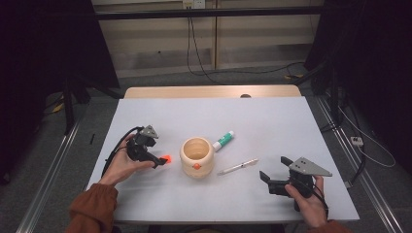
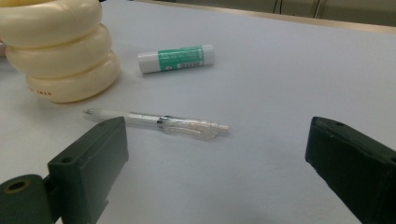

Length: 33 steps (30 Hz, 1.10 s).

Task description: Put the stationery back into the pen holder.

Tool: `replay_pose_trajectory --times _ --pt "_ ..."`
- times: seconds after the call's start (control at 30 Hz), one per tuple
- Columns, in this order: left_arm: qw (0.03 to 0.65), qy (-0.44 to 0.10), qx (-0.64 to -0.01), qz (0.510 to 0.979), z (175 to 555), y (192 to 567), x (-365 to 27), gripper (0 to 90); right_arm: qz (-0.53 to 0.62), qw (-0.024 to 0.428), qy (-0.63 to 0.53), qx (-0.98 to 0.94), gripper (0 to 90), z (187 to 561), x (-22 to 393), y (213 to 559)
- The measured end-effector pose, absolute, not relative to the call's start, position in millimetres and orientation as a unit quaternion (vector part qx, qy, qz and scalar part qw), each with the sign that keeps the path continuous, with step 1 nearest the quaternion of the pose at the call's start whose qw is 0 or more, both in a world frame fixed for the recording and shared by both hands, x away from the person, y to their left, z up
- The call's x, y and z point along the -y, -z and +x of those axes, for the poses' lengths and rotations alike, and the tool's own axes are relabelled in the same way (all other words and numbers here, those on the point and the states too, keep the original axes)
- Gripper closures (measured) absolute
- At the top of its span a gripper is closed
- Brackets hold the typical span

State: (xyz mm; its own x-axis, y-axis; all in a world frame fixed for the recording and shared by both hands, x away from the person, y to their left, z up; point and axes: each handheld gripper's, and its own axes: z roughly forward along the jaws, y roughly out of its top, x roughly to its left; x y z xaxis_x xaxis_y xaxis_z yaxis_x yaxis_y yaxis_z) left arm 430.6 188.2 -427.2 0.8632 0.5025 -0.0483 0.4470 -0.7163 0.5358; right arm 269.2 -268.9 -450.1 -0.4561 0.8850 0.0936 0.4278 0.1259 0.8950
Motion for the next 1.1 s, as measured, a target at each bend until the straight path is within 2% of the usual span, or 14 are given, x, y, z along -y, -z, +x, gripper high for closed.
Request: replay_pose_trajectory --times 0.27,0.5,0.63,0.77,1.1 --pt "0.243 -0.026 -0.258 0.935 431.8 432.8 -191.7 25.8 0.462 0.241 -0.473 -0.711 6.0 268.6 269.2 450.2" --pt "0.231 -0.011 -0.244 0.942 428.5 433.7 -189.1 43.2 0.461 0.244 -0.471 -0.712 6.1 268.3 269.1 450.0" --pt "0.228 -0.008 -0.243 0.943 429.0 436.7 -187.2 46.5 0.461 0.244 -0.473 -0.71 6.1 268.3 268.9 449.9" --pt "0.222 -0.014 -0.24 0.945 429.4 437.8 -187.7 54.1 0.46 0.244 -0.472 -0.711 6.1 268.3 269.1 449.9" --pt "0.222 -0.02 -0.24 0.945 427.4 439.3 -186.0 57.6 0.46 0.245 -0.473 -0.71 6.1 267.9 269.2 449.5"
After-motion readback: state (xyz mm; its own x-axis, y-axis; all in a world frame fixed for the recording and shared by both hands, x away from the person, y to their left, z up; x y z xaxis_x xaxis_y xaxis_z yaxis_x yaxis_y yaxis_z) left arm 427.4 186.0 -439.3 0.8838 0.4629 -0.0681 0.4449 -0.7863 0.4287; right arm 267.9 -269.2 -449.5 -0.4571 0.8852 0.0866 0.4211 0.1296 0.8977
